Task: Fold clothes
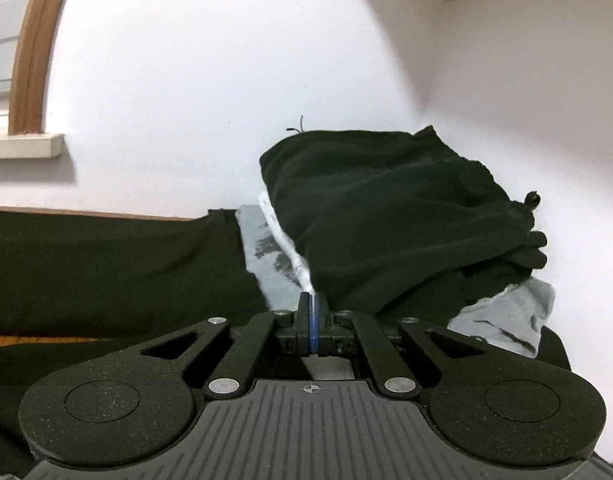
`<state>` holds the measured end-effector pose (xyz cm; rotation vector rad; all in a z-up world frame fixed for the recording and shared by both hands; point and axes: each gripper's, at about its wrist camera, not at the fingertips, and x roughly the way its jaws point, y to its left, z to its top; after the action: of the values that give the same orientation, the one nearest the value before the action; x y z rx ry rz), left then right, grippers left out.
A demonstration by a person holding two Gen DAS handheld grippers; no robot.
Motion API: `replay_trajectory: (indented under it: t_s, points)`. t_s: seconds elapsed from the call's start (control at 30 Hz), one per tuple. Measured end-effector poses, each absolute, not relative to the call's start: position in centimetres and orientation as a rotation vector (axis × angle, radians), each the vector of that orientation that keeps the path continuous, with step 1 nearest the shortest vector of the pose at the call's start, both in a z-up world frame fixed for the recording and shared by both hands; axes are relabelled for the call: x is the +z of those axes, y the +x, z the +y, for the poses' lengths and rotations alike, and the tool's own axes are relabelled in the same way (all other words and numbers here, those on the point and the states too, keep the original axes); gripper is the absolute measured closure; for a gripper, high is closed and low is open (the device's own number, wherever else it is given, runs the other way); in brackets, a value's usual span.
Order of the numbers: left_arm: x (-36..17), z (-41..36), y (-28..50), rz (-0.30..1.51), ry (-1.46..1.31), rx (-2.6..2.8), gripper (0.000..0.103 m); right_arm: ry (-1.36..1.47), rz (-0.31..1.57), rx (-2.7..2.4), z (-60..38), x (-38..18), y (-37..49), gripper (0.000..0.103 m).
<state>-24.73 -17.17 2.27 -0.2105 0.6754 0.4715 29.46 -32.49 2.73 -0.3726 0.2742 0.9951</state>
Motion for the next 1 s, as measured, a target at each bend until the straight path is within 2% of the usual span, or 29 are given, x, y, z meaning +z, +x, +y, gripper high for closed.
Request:
replay_trajectory:
  t_s: [0.1, 0.13, 0.2, 0.23, 0.3, 0.33, 0.37, 0.4, 0.47, 0.53, 0.6, 0.67, 0.73, 0.87, 0.9, 1.0]
  points:
    - [2.4, -16.8, -23.9, 0.669, -0.235, 0.447, 0.068, -0.385, 0.338, 1.046, -31.7, 2.5, 29.9, 0.097]
    - [2.4, -16.8, -23.6, 0.669, -0.239, 0.441, 0.067, -0.399, 0.345, 1.055, -31.3, 2.3, 29.8, 0.092]
    - [2.4, -16.6, -23.1, 0.667, -0.241, 0.436, 0.067, -0.434, 0.363, 1.064, -30.2, 1.9, 29.7, 0.074]
    - [2.3, -16.6, -23.0, 0.666, -0.248, 0.431, 0.067, -0.442, 0.375, 1.067, -29.6, 1.8, 29.8, 0.070]
    - [2.1, -16.6, -22.9, 0.661, -0.253, 0.408, 0.058, -0.449, 0.408, 1.080, -28.5, 1.5, 30.2, 0.058]
    - [1.9, -16.8, -22.9, 0.656, -0.248, 0.388, 0.042, -0.462, 0.422, 1.084, -28.0, 1.3, 30.3, 0.054]
    - [1.8, -16.9, -22.8, 0.652, -0.243, 0.369, 0.038, -0.474, 0.436, 1.088, -27.5, 1.1, 30.4, 0.048]
    - [1.7, -17.2, -22.7, 0.651, -0.228, 0.368, 0.037, -0.487, 0.449, 1.092, -27.1, 0.8, 30.5, 0.048]
    - [1.7, -17.6, -22.5, 0.654, -0.205, 0.378, 0.039, -0.532, 0.455, 1.075, -26.4, 0.1, 30.4, 0.048]
    - [1.7, -17.5, -22.4, 0.652, -0.217, 0.391, 0.040, -0.535, 0.446, 1.081, -26.7, -0.4, 30.2, 0.053]
    - [1.8, -17.3, -22.3, 0.650, -0.230, 0.403, 0.043, -0.512, 0.446, 1.102, -27.2, -0.6, 30.3, 0.082]
    - [1.9, -17.1, -22.4, 0.647, -0.242, 0.418, 0.054, -0.505, 0.436, 1.125, -28.0, -0.6, 30.2, 0.090]
    - [2.0, -16.8, -22.6, 0.643, -0.253, 0.427, 0.062, -0.505, 0.411, 1.135, -28.7, -0.6, 29.9, 0.092]
    - [2.1, -16.9, -22.5, 0.644, -0.235, 0.426, 0.091, -0.436, 0.316, 1.111, -31.0, 0.7, 29.1, 0.093]
    - [2.1, -17.1, -22.5, 0.644, -0.227, 0.425, 0.095, -0.413, 0.296, 1.104, -31.7, 1.2, 29.1, 0.093]
    - [2.9, -17.5, -22.8, 0.608, -0.202, 0.455, 0.097, -0.351, 0.239, 1.085, -33.3, 2.6, 29.1, 0.093]
